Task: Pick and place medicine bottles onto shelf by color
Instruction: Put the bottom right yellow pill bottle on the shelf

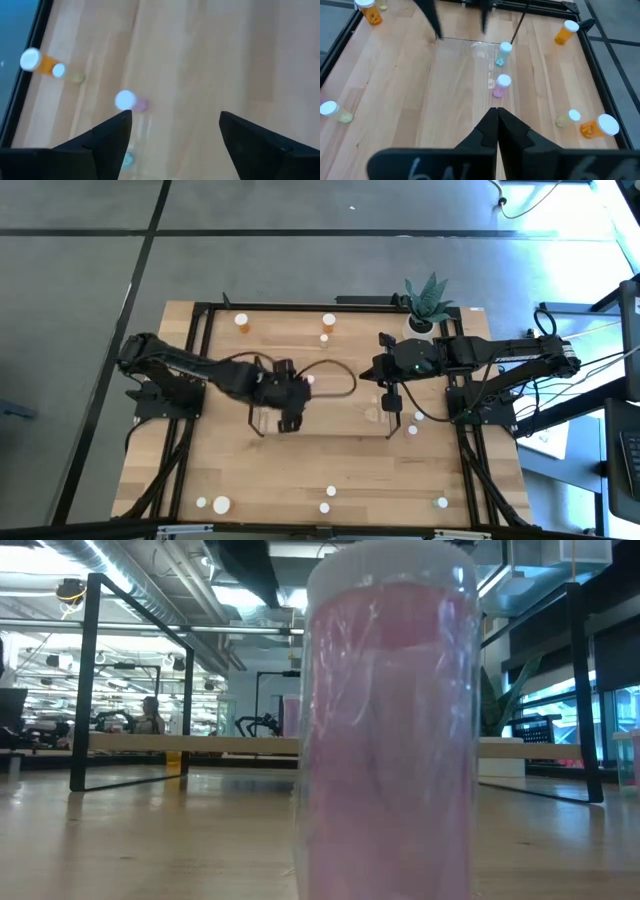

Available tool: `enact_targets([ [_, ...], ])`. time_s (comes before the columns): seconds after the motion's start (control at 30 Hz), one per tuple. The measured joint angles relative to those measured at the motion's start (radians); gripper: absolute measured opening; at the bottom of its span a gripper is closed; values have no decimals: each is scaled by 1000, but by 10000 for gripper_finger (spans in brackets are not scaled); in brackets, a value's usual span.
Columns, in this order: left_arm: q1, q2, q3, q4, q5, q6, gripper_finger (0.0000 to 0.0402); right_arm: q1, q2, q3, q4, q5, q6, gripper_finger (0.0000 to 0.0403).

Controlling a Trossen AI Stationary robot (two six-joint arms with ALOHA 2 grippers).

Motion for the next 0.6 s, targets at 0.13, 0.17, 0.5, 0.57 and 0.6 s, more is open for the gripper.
enact_targets([
  [0.13,-102,-15,0,-13,-33,-54,293,0,0,0,0,0,0,10],
  [0.17,-124,-16,0,-23,-37,-70,293,0,0,0,0,0,0,10],
  [0.5,-311,-77,0,-194,-158,-303,293,0,0,0,1,0,24,10],
  [0.57,-341,-88,0,-227,-202,-366,293,0,0,0,21,0,-1,10],
  [0.6,-355,-92,0,-242,-223,-394,293,0,0,0,34,-1,-17,10],
])
